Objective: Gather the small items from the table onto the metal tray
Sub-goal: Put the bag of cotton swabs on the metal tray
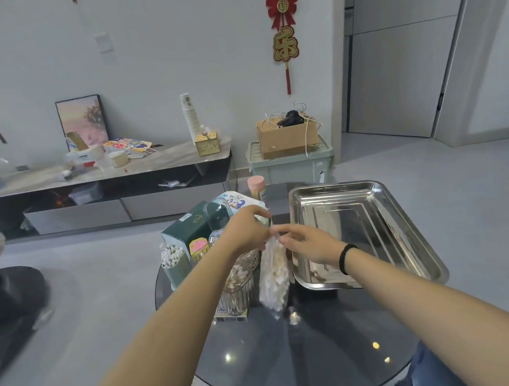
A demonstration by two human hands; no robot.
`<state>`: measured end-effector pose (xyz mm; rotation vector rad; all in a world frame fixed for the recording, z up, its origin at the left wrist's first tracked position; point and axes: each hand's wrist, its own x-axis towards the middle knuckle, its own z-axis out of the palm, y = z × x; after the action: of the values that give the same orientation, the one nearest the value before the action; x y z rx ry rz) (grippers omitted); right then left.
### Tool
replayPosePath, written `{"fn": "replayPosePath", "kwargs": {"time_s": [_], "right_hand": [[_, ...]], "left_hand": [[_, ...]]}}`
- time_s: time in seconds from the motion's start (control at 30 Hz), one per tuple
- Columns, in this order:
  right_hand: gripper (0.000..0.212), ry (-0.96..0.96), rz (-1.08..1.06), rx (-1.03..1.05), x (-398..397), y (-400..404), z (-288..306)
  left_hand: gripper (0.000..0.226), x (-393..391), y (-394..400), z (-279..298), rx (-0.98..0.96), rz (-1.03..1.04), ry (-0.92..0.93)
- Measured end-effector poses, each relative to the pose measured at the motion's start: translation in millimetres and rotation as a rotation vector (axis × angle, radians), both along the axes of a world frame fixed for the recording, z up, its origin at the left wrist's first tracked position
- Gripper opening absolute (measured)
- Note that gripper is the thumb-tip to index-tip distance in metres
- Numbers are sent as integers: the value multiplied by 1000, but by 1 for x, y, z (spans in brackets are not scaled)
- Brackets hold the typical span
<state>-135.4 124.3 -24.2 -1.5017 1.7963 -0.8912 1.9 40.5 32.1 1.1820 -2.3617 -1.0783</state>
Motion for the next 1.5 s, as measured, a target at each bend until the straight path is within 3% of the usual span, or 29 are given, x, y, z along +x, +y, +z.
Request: {"fn": "replayPosePath", "kwargs": {"time_s": [0.13,0.27,0.33,0.43,0.57,0.7,0.87,0.97,1.07,1.17,1.33,1.5], "right_hand": [[39,-225,-86,-93,-10,3,12],[50,-633,-207,-114,-41,4,20],[52,-705,-306,-149,-64,4,22],[53,-493,-573,-162,-99,4,22],[55,-358,-760,-62,-157,-3,1],[27,-221,-876,-15,-200,-16,-8],[56,-98,-869,76,-214,-20,-17],[79,-216,-958,122,-226,-20,-30],[71,-295,-884,121,-236,-23,-41],[22,-205,-809,141,-239,-21,-46],[34,83,-712,99,-224,-11,-33],[43,199,-654,-47,-191,-2,-12]], "left_hand": [[31,-12,-2,23,112,23,215],[27,-59,-7,42,253,27,455],[23,-90,-8,39,285,20,504],[21,-134,-9,19,327,23,487],[32,-181,-9,-14,467,-72,256],[34,-226,-8,-31,647,-134,293],[41,-260,-2,-43,583,-90,345],[42,-274,0,-54,570,-106,333],[32,-275,0,-57,683,-47,420],[26,-273,-1,-58,662,-32,383],[34,-257,-1,-44,605,-27,318],[43,-225,9,-22,287,-89,249]]}}
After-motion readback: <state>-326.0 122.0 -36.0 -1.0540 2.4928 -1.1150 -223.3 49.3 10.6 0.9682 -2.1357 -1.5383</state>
